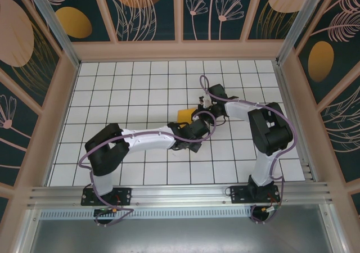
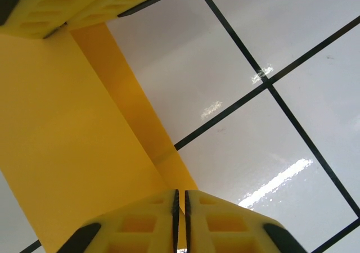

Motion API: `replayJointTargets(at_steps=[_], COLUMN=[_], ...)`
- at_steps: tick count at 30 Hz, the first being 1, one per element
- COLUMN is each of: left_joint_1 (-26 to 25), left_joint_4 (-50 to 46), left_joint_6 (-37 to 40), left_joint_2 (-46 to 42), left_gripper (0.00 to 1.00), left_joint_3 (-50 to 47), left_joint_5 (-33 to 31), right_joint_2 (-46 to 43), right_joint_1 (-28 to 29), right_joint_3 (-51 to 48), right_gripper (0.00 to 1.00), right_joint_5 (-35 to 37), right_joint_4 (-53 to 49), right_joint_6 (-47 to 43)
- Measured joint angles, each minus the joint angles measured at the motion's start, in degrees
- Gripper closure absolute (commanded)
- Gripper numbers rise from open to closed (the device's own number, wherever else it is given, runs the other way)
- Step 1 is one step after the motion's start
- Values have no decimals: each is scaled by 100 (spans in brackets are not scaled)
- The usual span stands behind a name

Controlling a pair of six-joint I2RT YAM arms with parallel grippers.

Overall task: Fold a paper plane with a square sheet of paper (fold left side to right side)
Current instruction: Fold the triangle a second time at the center of the table.

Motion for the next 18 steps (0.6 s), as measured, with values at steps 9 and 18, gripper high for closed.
replayJointTargets(at_steps=[9, 18], left_joint_1=[0, 0], left_joint_4=[-26, -46], left_joint_6=[37, 39], left_joint_2=[0, 0], left_gripper=[100, 100], left_joint_3=[20, 52], left_joint_5=[2, 2], right_joint_2=[0, 0], right_joint_1=[0, -4], right_joint_3=[0, 0], right_gripper=[87, 68], right_joint_5=[-2, 2], right_joint_4=[2, 2], right_joint_6=[-2, -20])
